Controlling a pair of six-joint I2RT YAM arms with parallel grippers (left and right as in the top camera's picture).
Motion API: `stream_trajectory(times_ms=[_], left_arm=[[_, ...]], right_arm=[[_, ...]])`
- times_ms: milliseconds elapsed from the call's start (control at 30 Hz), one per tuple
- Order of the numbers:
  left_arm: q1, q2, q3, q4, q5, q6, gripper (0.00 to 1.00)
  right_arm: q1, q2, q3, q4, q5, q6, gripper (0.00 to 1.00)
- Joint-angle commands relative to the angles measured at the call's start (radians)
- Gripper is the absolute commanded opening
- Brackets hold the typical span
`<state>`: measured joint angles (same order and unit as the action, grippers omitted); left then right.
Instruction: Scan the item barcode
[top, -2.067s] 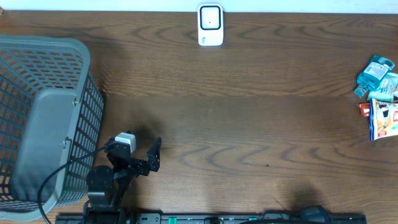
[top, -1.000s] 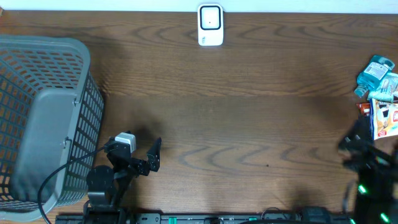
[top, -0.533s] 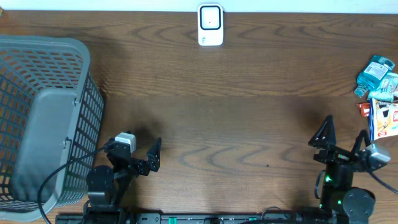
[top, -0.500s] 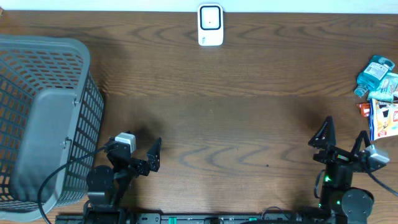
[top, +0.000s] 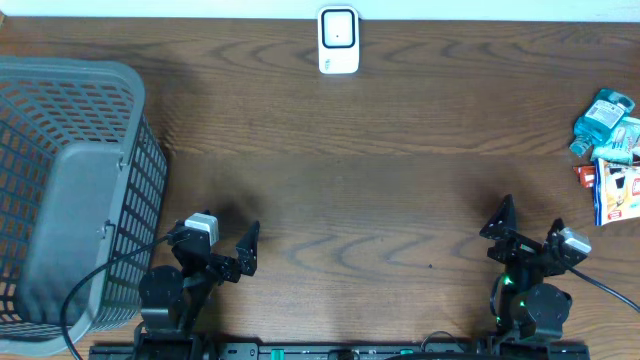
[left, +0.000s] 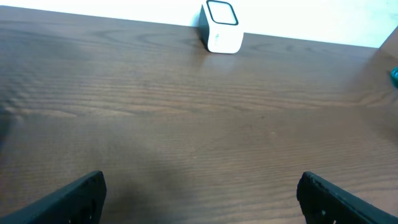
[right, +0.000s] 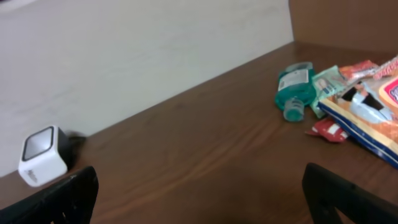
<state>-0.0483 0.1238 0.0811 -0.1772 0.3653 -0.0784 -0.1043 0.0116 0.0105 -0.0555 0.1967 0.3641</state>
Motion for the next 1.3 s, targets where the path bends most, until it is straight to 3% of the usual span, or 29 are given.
stream_trajectory(times_ms=[0, 733, 1100, 1267], left_arm=[[0.003, 0.000, -0.014, -0.027, 0.012, 0.002, 0.98], [0.003, -0.034, -0.014, -0.019, 0.005, 0.002, 0.98], [0.001, -0.122, -0.078, 0.124, -0.196, 0.001, 0.98], [-0.026, -0.122, -0.077, 0.113, -0.288, 0.001, 0.98]], right_arm=[[-0.006, -0.006, -0.005, 0.000, -0.005, -0.014, 0.99], [-0.006, -0.006, -0.005, 0.000, -0.005, -0.014, 0.99], [-0.006, -0.006, -0.005, 0.000, -0.005, -0.014, 0.99], [-0.006, -0.006, -0.005, 0.000, -0.005, -0.014, 0.99]])
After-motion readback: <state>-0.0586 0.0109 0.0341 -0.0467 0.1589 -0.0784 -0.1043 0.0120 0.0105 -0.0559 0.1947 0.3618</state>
